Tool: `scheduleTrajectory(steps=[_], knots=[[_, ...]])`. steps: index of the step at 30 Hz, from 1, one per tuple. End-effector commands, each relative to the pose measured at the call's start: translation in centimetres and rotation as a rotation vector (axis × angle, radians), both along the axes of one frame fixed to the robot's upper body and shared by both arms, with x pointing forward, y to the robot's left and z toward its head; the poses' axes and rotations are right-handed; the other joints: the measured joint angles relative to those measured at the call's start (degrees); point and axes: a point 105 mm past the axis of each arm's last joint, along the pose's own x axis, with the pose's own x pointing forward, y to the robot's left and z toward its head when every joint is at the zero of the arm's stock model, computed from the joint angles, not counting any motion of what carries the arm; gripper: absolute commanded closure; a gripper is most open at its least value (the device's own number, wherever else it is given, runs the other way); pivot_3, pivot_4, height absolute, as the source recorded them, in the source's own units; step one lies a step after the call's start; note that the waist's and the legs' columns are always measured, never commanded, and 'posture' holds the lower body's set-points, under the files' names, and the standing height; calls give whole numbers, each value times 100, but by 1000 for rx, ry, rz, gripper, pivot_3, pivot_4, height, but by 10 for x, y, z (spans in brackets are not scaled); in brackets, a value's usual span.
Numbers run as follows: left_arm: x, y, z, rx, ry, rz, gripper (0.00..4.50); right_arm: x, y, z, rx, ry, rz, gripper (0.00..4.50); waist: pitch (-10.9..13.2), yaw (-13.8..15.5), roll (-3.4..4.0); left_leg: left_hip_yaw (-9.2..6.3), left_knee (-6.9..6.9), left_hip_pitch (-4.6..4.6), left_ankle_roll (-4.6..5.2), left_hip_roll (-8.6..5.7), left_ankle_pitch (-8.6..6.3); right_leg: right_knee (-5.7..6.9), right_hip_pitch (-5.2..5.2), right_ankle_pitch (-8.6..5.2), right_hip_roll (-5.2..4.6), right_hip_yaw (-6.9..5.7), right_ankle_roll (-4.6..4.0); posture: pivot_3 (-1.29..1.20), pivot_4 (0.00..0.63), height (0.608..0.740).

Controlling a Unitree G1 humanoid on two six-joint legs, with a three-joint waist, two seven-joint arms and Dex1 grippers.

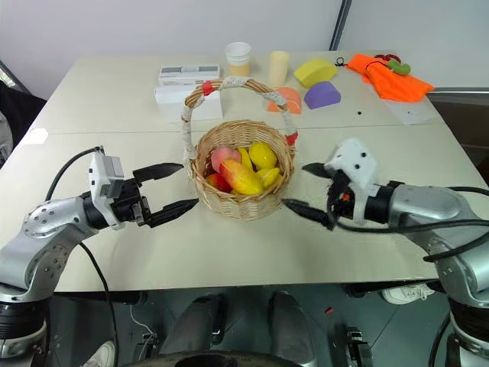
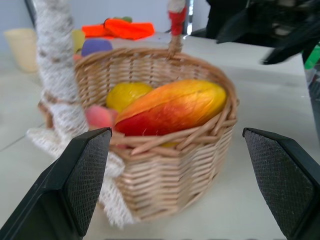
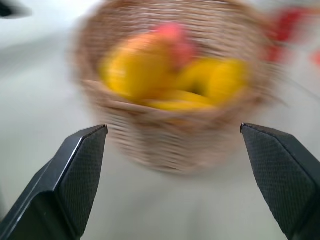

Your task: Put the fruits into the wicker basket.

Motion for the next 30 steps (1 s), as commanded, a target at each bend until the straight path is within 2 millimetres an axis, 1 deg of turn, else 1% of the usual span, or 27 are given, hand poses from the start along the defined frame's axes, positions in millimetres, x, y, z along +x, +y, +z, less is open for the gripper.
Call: scheduleTrajectory(steps=[1, 4, 7, 8, 10, 12, 13, 14, 16, 17, 19, 21, 23, 24, 26, 27, 30], knots=[[-2, -9, 10, -49, -36, -37, 0, 20, 11, 13, 67, -115, -35, 71, 0, -20, 1, 1, 4, 6, 0, 7, 0, 0, 3, 6, 10, 9, -5, 0, 150, 740], [-2, -14, 16, -111, -42, -26, 0, 45, 17, 20, 161, -170, -122, 71, 0, -15, 2, 2, 6, 12, 0, 19, 0, 2, 3, 13, 28, 19, -9, 0, 150, 740], [-7, -18, 11, -112, -25, -28, 0, 57, 24, 22, 219, -185, -142, 71, 0, 4, 2, -1, 5, 6, 0, 22, 1, 4, -4, 25, 39, 25, 10, 0, 150, 740], [-9, -19, 8, -105, -19, -25, 0, 58, 27, 24, 257, -180, -136, 585, 0, 12, 2, -3, 3, 4, 0, 23, 0, 4, -6, 27, 39, 26, 13, 0, 150, 740], [-10, -19, 6, -102, -13, -20, 0, 59, 30, 25, 301, -168, -129, 1360, 0, 17, 2, -6, 1, -1, 0, 23, 0, 3, -12, 35, 39, 30, 27, 0, 150, 740], [-10, -19, 6, -103, -12, -15, 0, 59, 28, 26, 312, -170, -133, 2388, 1, 14, 3, -4, 0, -7, 0, 23, 0, 3, -20, 35, 38, 34, 27, 0, 150, 740], [-11, -18, 6, -102, -12, -14, 0, 59, 27, 27, 314, -174, -137, 3020, 1, 14, 3, -1, 1, -6, 0, 22, 0, 3, -21, 35, 38, 39, 27, 0, 150, 740], [-10, -17, 6, -99, -12, -10, 0, 61, 20, 33, 324, -197, -164, 3457, 1, 14, 3, 0, 2, -6, 0, 21, 0, 2, -21, 35, 38, 40, 26, 0, 150, 740], [-10, -17, 6, -96, -12, -8, 0, 66, -1, 43, 332, -257, -255, 4462, 1, 14, 3, 4, 3, -6, 0, 21, 0, 1, -21, 33, 38, 43, 24, 0, 150, 740], [-10, -17, 6, -96, -12, -10, 0, 68, -12, 48, 328, -288, -306, 4462, 1, 14, 4, 5, 4, -6, 0, 21, 0, 1, -20, 32, 39, 45, 21, 0, 150, 740], [-9, -20, 8, -106, -23, -14, 0, 76, -44, 60, 328, -358, -453, 4462, 1, 14, 4, 9, 6, -5, 0, 19, 1, 1, -20, 33, 40, 48, 20, 0, 150, 740], [-6, -21, 11, -120, -39, -12, 0, 81, -67, 67, 329, -398, -566, 4462, 1, 17, 4, 14, 9, -5, -1, 18, 1, 1, -21, 33, 40, 52, 19, 0, 150, 740], [-5, -23, 13, -130, -50, -7, 0, 84, -80, 70, 327, -418, -625, 4462, 1, 10, 4, 20, 9, -5, -1, 18, 1, 1, -21, 34, 41, 53, 21, 0, 150, 740], [-2, -25, 15, -141, -61, -7, 0, 86, -95, 72, 307, -440, -692, 4462, 1, 8, 4, 25, 8, -5, -1, 18, 1, 2, -22, 35, 42, 54, 22, 0, 150, 740], [0, -32, 19, -159, -78, -20, 0, 89, -125, 70, 249, -465, -827, 4462, 0, 5, 5, 35, 6, -5, 0, 17, 1, 2, -23, 36, 47, 55, 24, 0, 150, 740], [0, -37, 20, -165, -83, -33, 0, 90, -136, 67, 225, -468, -872, 4462, 0, 5, 6, 41, 5, -4, 0, 15, 1, 2, -24, 36, 47, 55, 24, 0, 150, 740], [0, -45, 19, -167, -87, -51, 0, 91, -150, 59, 216, -451, -920, 4462, 0, -8, 7, 46, 5, -4, 0, 17, 1, 2, -24, 37, 48, 59, 26, 0, 150, 740]])
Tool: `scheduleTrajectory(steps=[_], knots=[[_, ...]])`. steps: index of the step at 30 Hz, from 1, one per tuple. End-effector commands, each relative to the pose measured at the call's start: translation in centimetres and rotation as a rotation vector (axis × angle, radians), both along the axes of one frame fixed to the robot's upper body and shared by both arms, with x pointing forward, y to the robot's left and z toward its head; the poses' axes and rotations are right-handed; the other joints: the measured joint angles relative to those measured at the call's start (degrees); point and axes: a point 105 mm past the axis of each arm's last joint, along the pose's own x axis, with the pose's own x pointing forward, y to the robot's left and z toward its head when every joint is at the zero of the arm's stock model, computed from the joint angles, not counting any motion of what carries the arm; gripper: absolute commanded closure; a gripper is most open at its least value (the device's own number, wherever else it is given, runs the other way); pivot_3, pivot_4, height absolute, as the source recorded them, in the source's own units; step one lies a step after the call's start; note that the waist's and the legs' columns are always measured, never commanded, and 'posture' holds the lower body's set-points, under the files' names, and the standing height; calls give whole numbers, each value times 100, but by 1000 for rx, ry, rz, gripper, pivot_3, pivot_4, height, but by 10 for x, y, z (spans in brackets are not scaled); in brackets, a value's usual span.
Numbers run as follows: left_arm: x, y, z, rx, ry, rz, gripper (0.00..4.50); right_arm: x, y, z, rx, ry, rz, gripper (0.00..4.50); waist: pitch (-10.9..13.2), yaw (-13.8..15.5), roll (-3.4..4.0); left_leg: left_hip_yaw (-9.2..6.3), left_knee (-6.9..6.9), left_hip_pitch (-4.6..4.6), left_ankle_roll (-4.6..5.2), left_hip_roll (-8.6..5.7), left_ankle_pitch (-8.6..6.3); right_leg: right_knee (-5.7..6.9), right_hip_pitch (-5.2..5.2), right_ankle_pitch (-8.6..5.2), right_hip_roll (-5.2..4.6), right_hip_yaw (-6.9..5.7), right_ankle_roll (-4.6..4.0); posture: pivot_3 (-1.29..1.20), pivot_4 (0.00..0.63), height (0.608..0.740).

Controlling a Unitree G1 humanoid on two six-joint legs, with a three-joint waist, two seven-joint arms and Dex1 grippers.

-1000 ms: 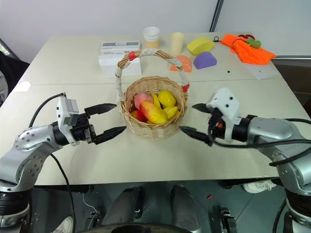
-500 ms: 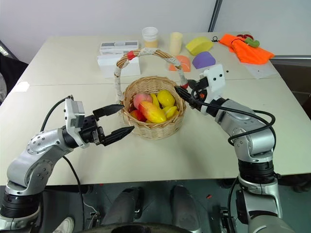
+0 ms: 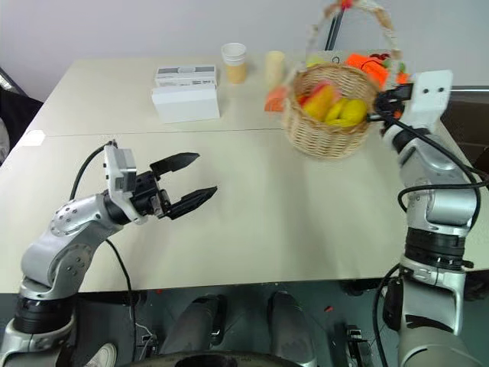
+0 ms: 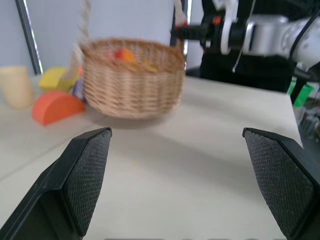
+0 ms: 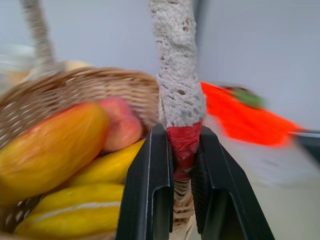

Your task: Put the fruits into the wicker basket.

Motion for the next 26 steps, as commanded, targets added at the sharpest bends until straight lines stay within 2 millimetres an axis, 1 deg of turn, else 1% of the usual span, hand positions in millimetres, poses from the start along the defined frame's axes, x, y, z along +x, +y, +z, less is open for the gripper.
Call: scheduleTrajectory(steps=[1, 2, 3, 4, 5, 6, 8, 9, 11, 13, 17, 18, 20, 23, 26], knots=[[-3, -7, 6, -1, -45, -14, 0, -6, -15, 22, -28, -87, -58, 4462, -1, -28, 6, 4, 0, 2, 0, 1, 0, 1, -2, 1, 2, 4, 1, 0, 150, 740], [-3, -7, 6, -1, -46, -15, 0, -7, -17, 22, -24, -86, -62, 3510, -2, -41, 11, 11, -2, 3, 1, 2, 0, 2, -3, 2, 4, 12, 2, 0, 150, 740], [-3, -7, 6, -1, -46, -15, 0, -8, -18, 22, -22, -88, -63, 3231, -3, -47, 13, 17, -2, 7, 2, 4, -1, 4, -4, 2, 8, 19, 2, 0, 150, 740], [-3, -7, 6, -1, -45, -14, 0, -10, -18, 22, -24, -92, -65, 2657, -4, -47, 14, 20, -3, 11, 4, 6, -2, 6, -4, 2, 11, 22, 3, 0, 150, 740], [-3, -6, 6, -1, -44, -13, 0, -11, -19, 23, -30, -94, -70, 2208, -4, -39, 14, 20, -3, 14, 5, 8, -3, 8, -4, 2, 15, 23, 3, 0, 150, 740], [-3, -5, 5, 4, -42, -8, 0, -14, -21, 22, -33, -95, -69, 1578, -4, -31, 14, 19, -2, 14, 6, 8, -3, 13, -4, 2, 16, 23, 3, 0, 150, 740], [-3, -2, 4, 12, -40, 0, 0, -18, -22, 20, -37, -93, -64, 654, -4, -14, 15, 19, -1, 15, 6, 8, -2, 14, -3, 2, 16, 23, 3, 0, 150, 740], [-2, 1, 2, 16, -35, 12, 0, -23, -22, 15, -52, -76, -41, 294, -5, -3, 14, 19, -1, 15, 6, 9, -3, 14, -3, 2, 16, 23, 3, 0, 150, 740], [2, 10, -4, 45, -12, 59, 0, -36, -20, -1, -81, -24, 39, 294, -6, 23, 16, 16, 0, 12, 6, 8, -3, 13, -3, 2, 14, 22, 3, 0, 150, 740], [10, 23, -15, 84, 18, 154, 0, -53, -16, -14, -100, -5, 135, 294, -7, 25, 16, 17, 1, 11, 8, 8, -4, 10, 0, 2, 12, 23, 4, 0, 150, 740], [25, 52, -30, 130, 54, 346, 0, -77, -1, -27, -80, -8, 282, 294, -7, -23, 21, 19, 2, 15, 13, 8, -7, 7, 4, 2, 10, 27, 6, 0, 150, 740], [28, 63, -36, 138, 60, 396, 0, -82, 6, -34, -75, 5, 335, 294, -9, -41, 24, 20, 2, 20, 13, 10, -7, 7, 4, 3, 13, 34, 5, 0, 150, 740], [32, 83, -46, 144, 83, 480, 0, -89, 23, -46, -98, 47, 434, 294, -8, -53, 22, 32, -4, 55, 16, 20, -9, 8, 24, 3, 19, 46, -6, 0, 150, 740], [32, 105, -61, 175, 101, 566, 0, -96, 50, -67, -150, 119, 569, 294, -9, -34, 22, 58, -8, 116, 34, 61, -22, -8, 87, -11, 40, 44, -27, 0, 150, 740], [27, 123, -74, 182, 146, 615, 0, -95, 64, -82, -175, 158, 631, 294, -9, -27, 23, 63, -8, 113, 34, 67, -22, -11, 83, -10, 43, 45, -32, 0, 150, 740]])
